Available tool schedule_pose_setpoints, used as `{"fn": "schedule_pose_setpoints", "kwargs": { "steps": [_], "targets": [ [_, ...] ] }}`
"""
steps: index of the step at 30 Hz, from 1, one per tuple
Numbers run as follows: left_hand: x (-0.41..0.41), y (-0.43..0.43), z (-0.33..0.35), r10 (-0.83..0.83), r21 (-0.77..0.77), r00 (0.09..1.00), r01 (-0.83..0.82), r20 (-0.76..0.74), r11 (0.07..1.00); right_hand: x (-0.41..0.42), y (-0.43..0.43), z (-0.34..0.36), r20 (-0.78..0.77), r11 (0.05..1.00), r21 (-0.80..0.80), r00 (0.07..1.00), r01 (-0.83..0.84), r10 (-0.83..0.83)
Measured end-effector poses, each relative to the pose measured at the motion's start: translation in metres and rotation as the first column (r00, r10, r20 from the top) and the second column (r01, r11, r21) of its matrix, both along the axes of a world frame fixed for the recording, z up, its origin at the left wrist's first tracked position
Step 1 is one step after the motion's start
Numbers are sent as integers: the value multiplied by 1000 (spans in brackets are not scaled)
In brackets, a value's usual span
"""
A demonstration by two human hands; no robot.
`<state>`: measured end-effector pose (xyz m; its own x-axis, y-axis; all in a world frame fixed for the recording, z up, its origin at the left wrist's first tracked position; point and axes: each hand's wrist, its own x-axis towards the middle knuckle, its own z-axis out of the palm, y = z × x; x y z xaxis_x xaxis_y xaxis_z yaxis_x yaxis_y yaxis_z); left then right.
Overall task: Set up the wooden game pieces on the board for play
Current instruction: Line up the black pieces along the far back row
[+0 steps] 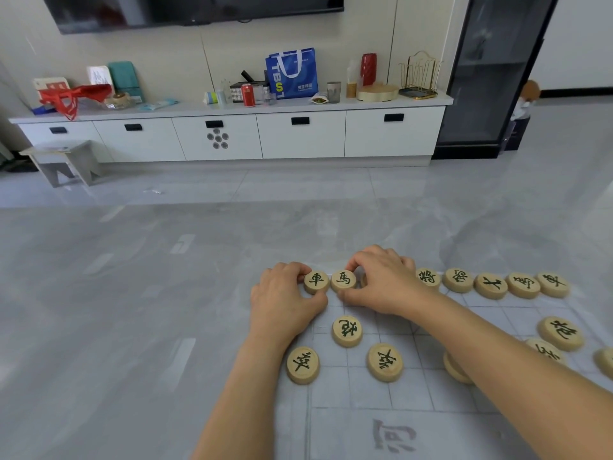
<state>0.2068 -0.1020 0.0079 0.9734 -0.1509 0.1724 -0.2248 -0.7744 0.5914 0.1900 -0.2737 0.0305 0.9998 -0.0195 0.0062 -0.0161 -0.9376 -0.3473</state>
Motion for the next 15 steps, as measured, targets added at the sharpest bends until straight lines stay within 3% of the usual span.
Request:
{"fn": "schedule_pose_setpoints", "kwargs": {
  "steps": [7,12,15],
  "targets": [
    [0,0,2,4,6,1000,-4,2,1000,0,0,3,-19,999,-37,999,-28,27],
    [-3,2,1,-12,7,1000,12,14,1000,-8,-33,23,-66,997,71,997,39,-34],
    [-6,-1,10,-43,-17,999,44,27,999,-22,-57,24,-125,999,-38,991,39,-43]
  ]
}}
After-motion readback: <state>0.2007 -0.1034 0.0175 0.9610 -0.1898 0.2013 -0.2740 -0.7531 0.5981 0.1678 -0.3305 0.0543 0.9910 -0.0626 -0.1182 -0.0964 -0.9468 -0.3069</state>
